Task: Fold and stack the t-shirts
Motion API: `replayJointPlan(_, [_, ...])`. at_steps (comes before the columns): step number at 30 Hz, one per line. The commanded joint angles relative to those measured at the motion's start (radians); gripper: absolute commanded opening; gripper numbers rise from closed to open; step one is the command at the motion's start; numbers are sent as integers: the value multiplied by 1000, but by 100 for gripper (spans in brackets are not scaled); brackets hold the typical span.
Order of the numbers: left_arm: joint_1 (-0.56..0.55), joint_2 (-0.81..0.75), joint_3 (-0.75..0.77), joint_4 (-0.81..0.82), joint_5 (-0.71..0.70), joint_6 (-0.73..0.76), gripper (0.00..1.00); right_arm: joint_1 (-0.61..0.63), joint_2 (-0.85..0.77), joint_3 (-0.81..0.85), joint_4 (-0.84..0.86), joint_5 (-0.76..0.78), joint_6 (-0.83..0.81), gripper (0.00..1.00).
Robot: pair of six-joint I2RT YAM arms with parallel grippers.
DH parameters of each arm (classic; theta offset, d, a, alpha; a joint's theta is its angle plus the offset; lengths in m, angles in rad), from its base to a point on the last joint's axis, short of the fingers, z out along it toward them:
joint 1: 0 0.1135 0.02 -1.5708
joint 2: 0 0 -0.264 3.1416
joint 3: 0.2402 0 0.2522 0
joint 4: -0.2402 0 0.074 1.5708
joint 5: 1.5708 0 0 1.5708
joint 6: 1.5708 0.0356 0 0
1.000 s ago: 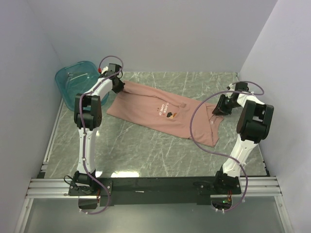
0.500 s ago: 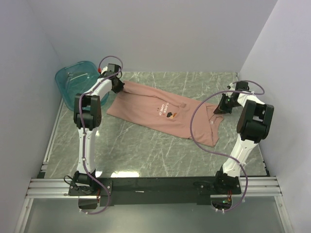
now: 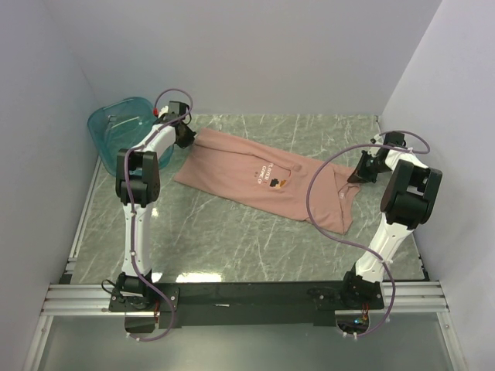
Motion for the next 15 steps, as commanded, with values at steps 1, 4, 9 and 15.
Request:
replayJointPlan(1, [2, -9, 13, 26, 7, 9, 0, -6, -39, 28, -9, 6, -27, 0])
replayJointPlan(4, [2, -23, -10, 51, 18, 12, 0, -6, -35, 34, -22, -10, -33, 0])
replayJointPlan(9, [2, -35, -28, 72, 73, 15, 22, -6, -26, 34, -23, -28, -33, 0])
replayJointPlan(15, [0, -34, -37, 83, 90, 6, 33, -6, -20, 38, -26, -39, -33, 0])
